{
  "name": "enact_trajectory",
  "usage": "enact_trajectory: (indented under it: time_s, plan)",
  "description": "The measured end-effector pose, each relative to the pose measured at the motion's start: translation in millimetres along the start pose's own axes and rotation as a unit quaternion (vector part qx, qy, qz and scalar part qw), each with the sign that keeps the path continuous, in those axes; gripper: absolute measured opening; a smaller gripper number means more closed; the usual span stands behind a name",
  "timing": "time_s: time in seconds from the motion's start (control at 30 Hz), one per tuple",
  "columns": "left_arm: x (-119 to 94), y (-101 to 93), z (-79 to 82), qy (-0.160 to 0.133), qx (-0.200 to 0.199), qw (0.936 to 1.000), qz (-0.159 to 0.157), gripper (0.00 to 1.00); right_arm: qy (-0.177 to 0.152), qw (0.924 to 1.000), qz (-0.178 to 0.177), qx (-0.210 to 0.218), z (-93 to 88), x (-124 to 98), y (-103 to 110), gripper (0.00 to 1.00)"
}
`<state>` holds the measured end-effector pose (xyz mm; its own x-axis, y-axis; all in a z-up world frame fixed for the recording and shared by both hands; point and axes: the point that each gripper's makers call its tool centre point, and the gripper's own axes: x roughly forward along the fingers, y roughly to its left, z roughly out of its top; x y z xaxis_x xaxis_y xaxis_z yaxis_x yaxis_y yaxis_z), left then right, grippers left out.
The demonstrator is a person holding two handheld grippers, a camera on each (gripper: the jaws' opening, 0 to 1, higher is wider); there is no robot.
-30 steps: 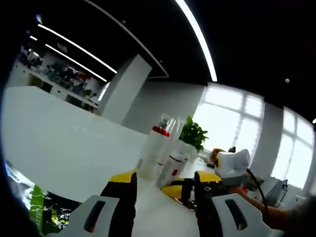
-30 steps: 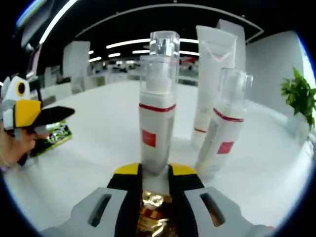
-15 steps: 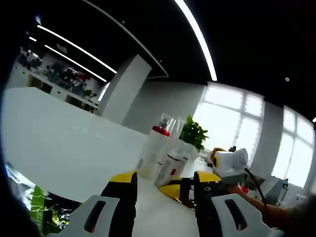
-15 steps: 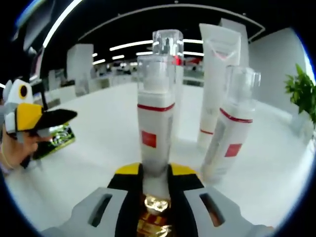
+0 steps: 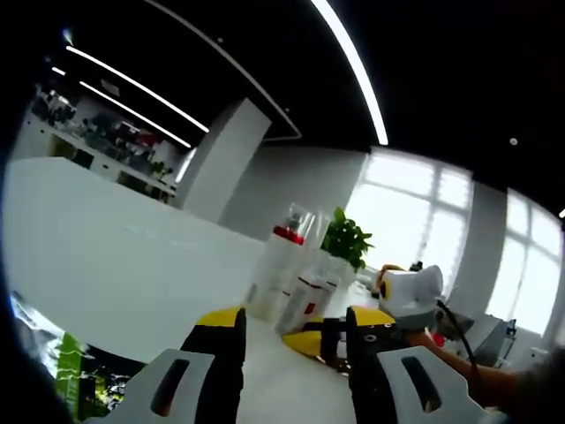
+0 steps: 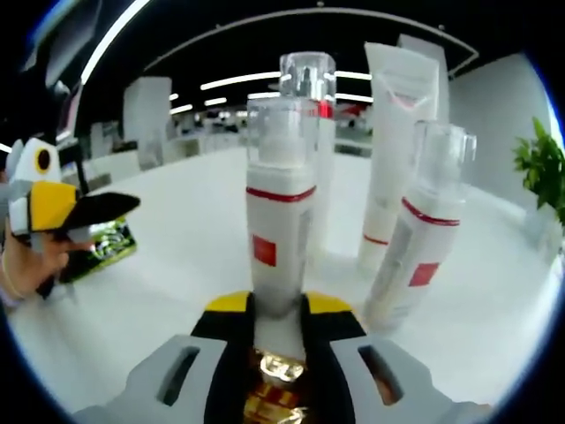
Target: Arrange the skincare products in the storage area until every visible bottle or jar stands upright without overlapping.
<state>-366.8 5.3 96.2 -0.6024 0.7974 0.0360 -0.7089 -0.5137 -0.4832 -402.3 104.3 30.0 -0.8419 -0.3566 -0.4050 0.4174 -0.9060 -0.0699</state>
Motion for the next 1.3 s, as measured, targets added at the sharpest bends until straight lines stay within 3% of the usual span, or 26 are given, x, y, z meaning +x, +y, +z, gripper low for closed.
enact_trajectory:
  time_s: [0.33, 0.5, 0.63, 0.73, 0.87, 0.97, 1.1, 1.17, 1.2, 1.3]
  plan:
    - [-3, 0.1, 4.2, -0.011, 0.008, 0.9999, 0.005, 0.46, 0.007, 0.9999, -0.011, -0.002, -0.5, -1, -4, 0.22]
    - [-17, 0.4, 37.3, -0.092, 0.051, 0.9941, 0.026, 0.47, 0.001, 1.0000, -0.005, 0.004, 5.8, -12, 4, 0.40]
    - [-33, 6.3, 58.8, -0.146, 0.072, 0.9851, 0.058, 0.50, -0.020, 0.9998, -0.004, -0.002, 18.7, -20, 9, 0.39]
    - [-42, 11.2, 69.3, -0.176, 0.076, 0.9783, 0.077, 0.50, -0.025, 0.9997, 0.007, -0.003, 23.8, -25, 18, 0.35]
    - [-50, 22.4, 75.8, -0.190, 0.109, 0.9683, 0.121, 0.52, -0.029, 0.9994, 0.017, -0.009, 28.8, -30, 26, 0.45]
    - [-54, 26.8, 82.2, -0.205, 0.132, 0.9588, 0.146, 0.65, -0.079, 0.9962, -0.018, -0.031, 49.0, -40, 17, 0.57]
    - [-54, 26.1, 84.5, -0.207, 0.171, 0.9488, 0.166, 0.80, -0.155, 0.9854, -0.048, -0.051, 76.7, -56, 12, 0.61]
    - [-54, 25.3, 86.0, -0.209, 0.197, 0.9410, 0.179, 0.89, -0.201, 0.9775, -0.038, -0.051, 92.3, -63, 18, 0.67]
    - [-54, 26.0, 87.5, -0.211, 0.210, 0.9356, 0.190, 0.98, -0.234, 0.9712, -0.019, -0.040, 101.9, -68, 25, 0.70]
    - [-59, 25.3, 90.7, -0.213, 0.251, 0.9189, 0.217, 1.00, -0.286, 0.9569, 0.000, -0.050, 116.4, -79, 35, 0.85]
